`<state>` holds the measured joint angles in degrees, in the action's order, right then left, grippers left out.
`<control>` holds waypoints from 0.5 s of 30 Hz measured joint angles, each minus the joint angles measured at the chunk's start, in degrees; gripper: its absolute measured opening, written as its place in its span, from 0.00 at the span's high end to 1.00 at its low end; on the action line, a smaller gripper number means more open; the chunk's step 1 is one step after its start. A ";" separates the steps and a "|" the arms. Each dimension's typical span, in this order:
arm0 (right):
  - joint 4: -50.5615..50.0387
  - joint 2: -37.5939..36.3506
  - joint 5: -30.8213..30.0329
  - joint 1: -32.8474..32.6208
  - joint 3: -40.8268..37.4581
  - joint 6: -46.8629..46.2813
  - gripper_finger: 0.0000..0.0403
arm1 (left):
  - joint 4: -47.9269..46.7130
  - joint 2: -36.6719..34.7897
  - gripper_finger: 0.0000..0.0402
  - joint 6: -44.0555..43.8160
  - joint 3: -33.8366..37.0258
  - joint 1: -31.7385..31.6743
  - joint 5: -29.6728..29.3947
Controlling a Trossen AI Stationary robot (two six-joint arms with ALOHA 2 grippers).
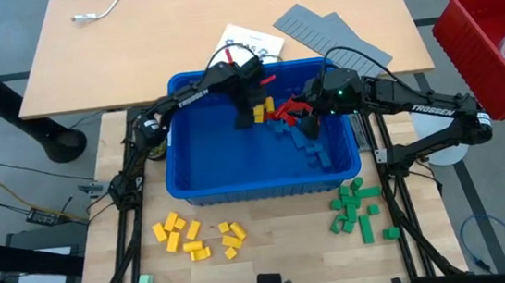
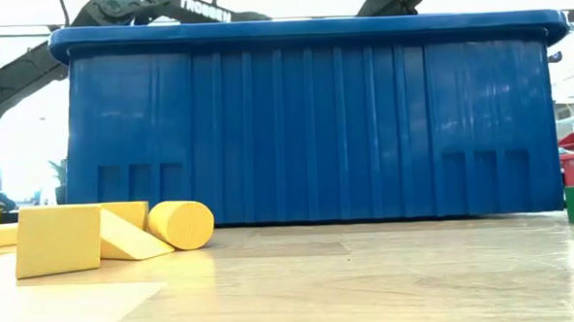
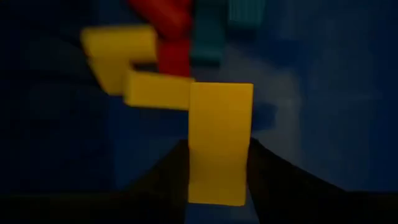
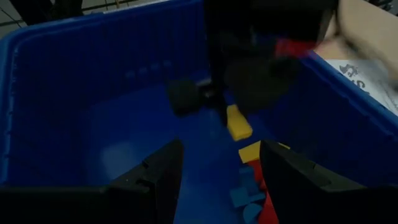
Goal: Sort blocks
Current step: Remove the yellow block from the blue bin
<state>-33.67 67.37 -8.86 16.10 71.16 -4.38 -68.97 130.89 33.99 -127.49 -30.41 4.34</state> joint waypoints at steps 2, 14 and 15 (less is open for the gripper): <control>-0.33 0.00 0.00 0.00 0.00 0.22 0.51 | -2.97 0.00 0.66 -1.24 -4.84 0.57 0.03; -1.03 -0.02 -0.04 0.00 -0.02 1.60 0.51 | -8.67 -14.99 0.67 -10.09 -4.47 7.97 -1.17; -1.20 -0.02 -0.04 0.00 -0.02 1.60 0.51 | -9.03 -16.10 0.67 -10.71 -4.47 9.21 -1.00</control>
<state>-34.87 67.35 -8.91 16.10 71.13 -2.79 -78.00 114.79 23.28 -131.96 -21.20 3.34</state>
